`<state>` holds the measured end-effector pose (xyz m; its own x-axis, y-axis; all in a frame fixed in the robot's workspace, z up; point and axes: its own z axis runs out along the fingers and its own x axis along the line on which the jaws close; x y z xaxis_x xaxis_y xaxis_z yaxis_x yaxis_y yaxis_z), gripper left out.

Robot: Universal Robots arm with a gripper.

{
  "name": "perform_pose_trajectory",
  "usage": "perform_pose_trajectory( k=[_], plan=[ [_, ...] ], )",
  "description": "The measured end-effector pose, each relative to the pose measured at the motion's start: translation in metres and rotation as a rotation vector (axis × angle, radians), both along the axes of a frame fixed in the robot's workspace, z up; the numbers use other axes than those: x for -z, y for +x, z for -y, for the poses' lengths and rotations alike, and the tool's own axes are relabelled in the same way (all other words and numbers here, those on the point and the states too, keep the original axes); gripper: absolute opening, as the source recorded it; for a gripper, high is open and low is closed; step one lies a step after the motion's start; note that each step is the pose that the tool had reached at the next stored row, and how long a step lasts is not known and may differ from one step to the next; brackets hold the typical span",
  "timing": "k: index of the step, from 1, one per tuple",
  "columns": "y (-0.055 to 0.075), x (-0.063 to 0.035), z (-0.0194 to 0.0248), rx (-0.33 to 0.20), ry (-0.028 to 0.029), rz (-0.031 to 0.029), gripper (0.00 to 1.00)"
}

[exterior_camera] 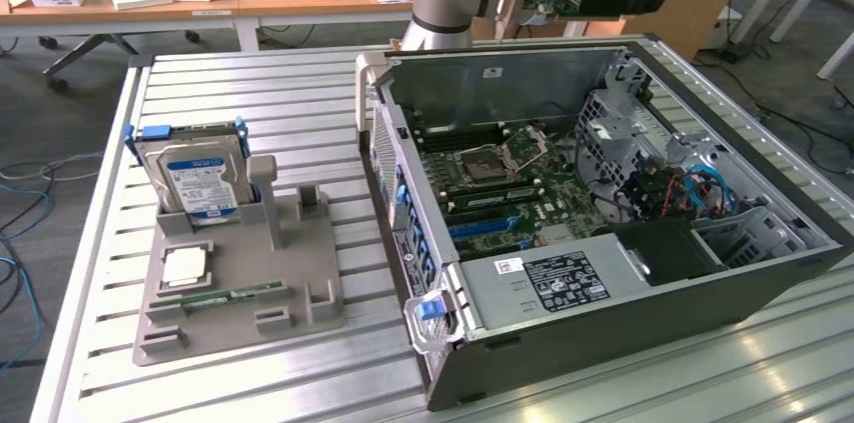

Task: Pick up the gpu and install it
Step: 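Insert the gpu into the slot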

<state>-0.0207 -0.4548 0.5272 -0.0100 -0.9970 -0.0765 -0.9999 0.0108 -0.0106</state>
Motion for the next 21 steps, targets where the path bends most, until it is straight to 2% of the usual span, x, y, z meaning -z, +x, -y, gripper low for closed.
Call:
perform_pose_trajectory(
  k=[7,14,21],
  plan=[
    [0.0,0.0128,0.0,0.0,0.0005,0.0002,0.26],
    [0.0,0.0142,0.0,0.0,0.0006,0.0001,0.26],
    [0.0,0.0259,0.0,0.0,0.0033,0.0,0.26]
  ],
)
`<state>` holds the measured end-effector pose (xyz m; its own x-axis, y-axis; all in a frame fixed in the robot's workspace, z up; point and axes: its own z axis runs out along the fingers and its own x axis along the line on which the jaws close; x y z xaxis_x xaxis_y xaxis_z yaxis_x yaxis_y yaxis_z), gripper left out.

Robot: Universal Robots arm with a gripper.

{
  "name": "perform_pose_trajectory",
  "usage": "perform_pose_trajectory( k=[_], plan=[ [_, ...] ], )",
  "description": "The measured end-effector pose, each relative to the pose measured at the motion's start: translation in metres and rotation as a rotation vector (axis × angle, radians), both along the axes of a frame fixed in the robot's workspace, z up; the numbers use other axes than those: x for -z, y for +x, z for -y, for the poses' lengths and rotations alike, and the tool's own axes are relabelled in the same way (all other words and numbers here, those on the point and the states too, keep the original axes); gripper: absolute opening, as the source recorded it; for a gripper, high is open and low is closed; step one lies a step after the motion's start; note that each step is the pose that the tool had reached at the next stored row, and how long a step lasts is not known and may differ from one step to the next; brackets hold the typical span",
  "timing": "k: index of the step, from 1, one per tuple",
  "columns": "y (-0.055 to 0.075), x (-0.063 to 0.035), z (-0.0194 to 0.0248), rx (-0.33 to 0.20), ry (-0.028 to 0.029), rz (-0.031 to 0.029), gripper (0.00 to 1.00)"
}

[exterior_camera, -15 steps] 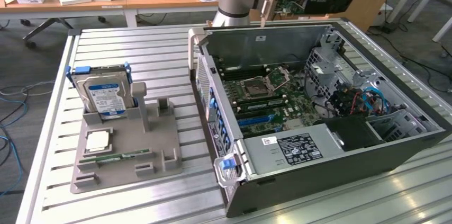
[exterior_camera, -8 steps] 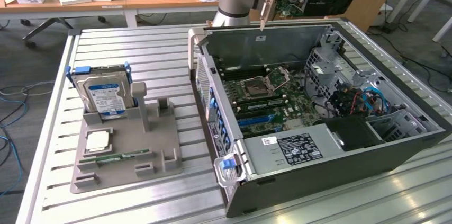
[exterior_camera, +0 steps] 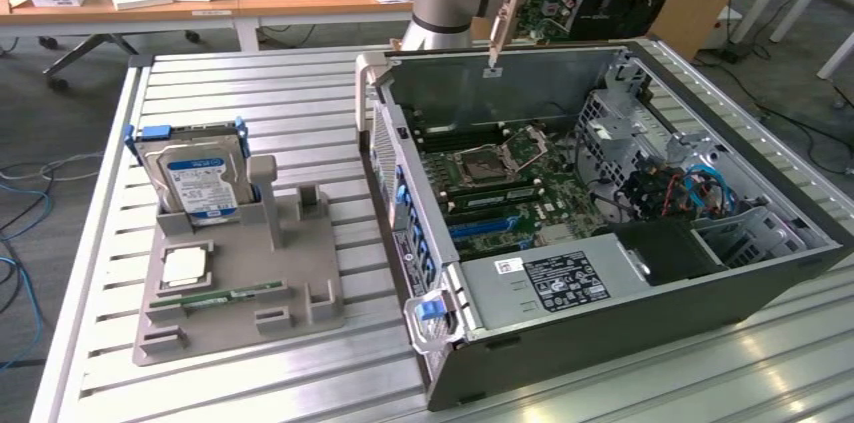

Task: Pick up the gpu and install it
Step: 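Insert the gpu into the slot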

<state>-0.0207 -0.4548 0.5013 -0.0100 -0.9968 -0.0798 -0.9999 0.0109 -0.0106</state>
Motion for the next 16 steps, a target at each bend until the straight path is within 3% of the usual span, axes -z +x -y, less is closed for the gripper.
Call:
perform_pose_trajectory(
  k=[16],
  plan=[
    [0.0,0.029,0.0,0.0,0.006,-0.0001,0.26]
  ],
)
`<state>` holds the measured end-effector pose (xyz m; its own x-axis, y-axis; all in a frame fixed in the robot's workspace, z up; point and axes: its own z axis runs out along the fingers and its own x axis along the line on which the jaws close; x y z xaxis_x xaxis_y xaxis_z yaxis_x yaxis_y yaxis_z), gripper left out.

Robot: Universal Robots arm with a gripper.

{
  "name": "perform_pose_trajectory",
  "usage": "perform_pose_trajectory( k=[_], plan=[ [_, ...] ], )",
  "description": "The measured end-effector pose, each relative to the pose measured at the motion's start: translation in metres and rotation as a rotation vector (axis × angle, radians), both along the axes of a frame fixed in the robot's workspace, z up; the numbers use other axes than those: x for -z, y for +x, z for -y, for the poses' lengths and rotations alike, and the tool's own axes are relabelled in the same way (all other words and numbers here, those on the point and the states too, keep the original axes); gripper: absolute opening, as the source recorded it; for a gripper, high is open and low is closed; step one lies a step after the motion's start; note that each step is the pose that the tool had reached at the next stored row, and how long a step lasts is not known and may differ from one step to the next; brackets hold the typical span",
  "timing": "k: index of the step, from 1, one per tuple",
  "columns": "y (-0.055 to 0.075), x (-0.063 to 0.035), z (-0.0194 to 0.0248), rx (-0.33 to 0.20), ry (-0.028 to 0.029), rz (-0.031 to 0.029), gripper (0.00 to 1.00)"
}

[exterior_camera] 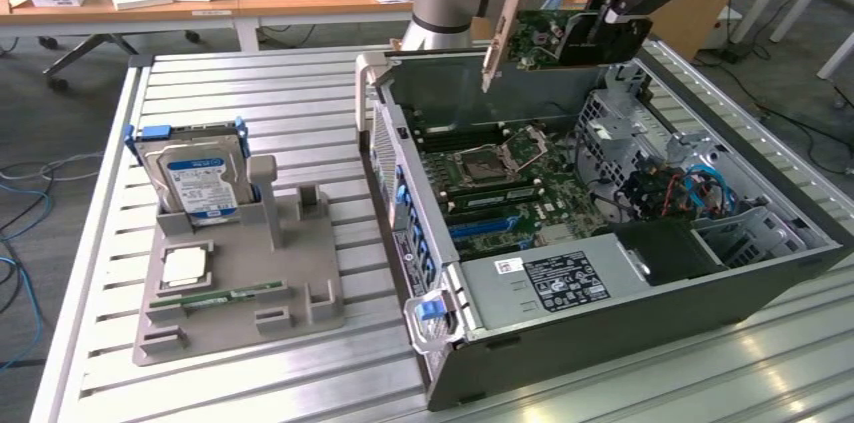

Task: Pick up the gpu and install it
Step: 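Insert the gpu into the slot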

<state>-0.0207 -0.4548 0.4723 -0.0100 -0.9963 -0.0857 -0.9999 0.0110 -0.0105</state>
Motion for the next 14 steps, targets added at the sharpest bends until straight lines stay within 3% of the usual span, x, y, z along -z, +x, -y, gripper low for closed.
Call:
perform_pose_trajectory(
  k=[14],
  plan=[
    [0.0,0.0254,0.0,0.0,0.0037,0.0001,0.26]
  ],
)
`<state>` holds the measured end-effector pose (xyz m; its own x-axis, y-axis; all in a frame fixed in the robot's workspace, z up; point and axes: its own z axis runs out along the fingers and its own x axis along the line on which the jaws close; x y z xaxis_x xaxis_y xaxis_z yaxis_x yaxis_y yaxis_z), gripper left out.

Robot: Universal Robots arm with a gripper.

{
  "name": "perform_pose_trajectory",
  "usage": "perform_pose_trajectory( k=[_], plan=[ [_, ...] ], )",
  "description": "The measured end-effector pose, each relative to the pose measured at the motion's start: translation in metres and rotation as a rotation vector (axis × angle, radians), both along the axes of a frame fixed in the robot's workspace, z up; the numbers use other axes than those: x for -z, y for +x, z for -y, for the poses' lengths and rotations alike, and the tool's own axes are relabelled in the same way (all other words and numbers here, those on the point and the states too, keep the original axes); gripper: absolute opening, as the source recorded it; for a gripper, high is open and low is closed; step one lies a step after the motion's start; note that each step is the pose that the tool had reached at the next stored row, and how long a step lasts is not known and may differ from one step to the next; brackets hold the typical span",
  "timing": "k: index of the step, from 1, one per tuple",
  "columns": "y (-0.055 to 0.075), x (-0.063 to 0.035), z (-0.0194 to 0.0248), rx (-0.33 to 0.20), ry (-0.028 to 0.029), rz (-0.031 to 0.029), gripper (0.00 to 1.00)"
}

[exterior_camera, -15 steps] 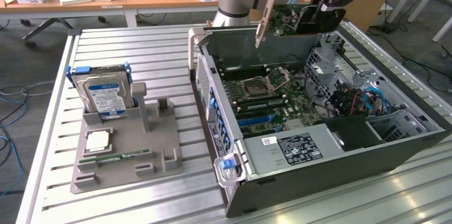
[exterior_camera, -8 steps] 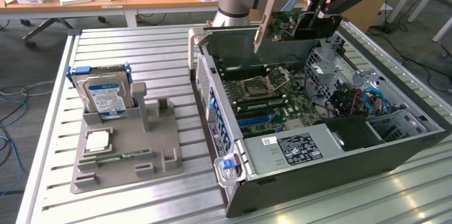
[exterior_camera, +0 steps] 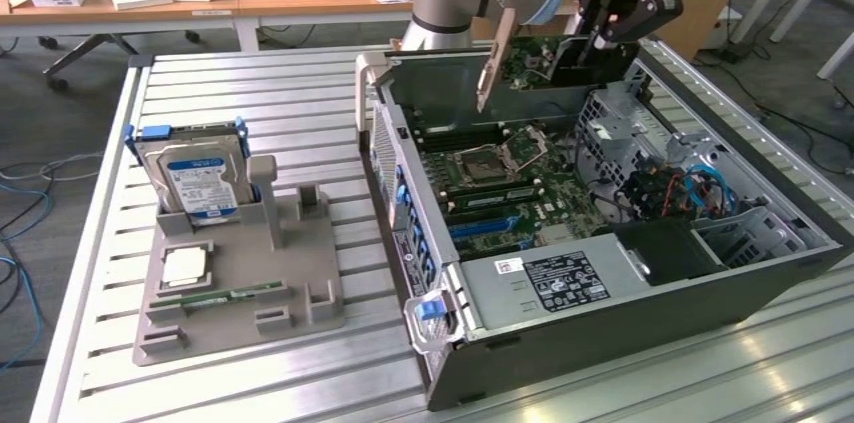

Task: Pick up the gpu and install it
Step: 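Insert the gpu into the slot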

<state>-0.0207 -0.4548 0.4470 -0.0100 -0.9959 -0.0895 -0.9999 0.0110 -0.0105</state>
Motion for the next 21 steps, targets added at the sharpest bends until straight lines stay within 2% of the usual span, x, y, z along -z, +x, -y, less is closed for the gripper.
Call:
perform_pose_trajectory(
  k=[8,21],
  plan=[
    [0.0,0.0041,0.0,0.0,0.0007,0.0,0.26],
    [0.0,0.027,0.0,0.0,0.0008,0.0007,0.26]
  ],
)
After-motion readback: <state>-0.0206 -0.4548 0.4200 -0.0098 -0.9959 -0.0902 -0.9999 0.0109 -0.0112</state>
